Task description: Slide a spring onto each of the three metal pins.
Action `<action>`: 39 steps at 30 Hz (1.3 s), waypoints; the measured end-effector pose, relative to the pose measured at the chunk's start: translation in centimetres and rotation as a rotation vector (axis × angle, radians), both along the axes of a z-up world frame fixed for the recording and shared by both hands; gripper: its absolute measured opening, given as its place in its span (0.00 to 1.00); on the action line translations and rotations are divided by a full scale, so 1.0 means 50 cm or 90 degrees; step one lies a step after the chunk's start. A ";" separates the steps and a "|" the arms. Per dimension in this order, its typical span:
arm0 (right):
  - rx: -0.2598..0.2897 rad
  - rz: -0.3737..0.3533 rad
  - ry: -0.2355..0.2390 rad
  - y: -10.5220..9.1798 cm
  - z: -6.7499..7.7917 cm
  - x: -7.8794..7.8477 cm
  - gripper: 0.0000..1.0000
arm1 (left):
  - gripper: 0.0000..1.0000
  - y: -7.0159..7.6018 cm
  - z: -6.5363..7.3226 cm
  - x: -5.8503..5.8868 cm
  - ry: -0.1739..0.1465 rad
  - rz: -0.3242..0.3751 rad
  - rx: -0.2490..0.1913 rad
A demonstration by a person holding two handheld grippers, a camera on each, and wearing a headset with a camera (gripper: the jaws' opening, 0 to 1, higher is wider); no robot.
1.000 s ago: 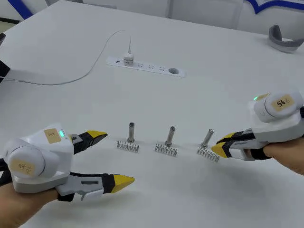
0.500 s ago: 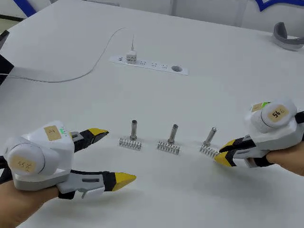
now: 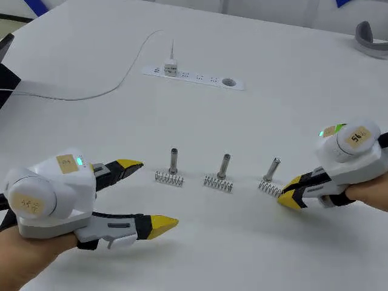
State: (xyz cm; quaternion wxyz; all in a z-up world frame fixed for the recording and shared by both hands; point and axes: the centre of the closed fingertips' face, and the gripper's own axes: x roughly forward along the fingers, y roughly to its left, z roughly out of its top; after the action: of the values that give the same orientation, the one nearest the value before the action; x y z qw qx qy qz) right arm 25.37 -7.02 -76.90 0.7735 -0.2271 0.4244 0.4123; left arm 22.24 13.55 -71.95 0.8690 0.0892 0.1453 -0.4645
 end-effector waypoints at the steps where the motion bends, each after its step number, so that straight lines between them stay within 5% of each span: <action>1: 0.000 0.001 0.001 0.000 0.000 -0.001 0.12 | 0.73 -0.001 -0.001 -0.001 0.001 -0.001 0.000; 16: 0.015 0.021 -0.010 0.030 0.038 -0.037 0.11 | 0.68 -0.036 -0.017 -0.034 0.012 -0.042 0.005; 39: 0.029 0.196 0.003 0.164 0.071 -0.107 0.11 | 0.47 -0.136 -0.010 -0.046 -0.018 -0.135 -0.001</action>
State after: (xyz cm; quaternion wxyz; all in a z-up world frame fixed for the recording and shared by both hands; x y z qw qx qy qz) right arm 20.03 1.16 -73.33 0.7053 -0.2712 0.3767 0.5358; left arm 19.94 6.76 -72.42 0.8170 0.1102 0.1223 -0.5526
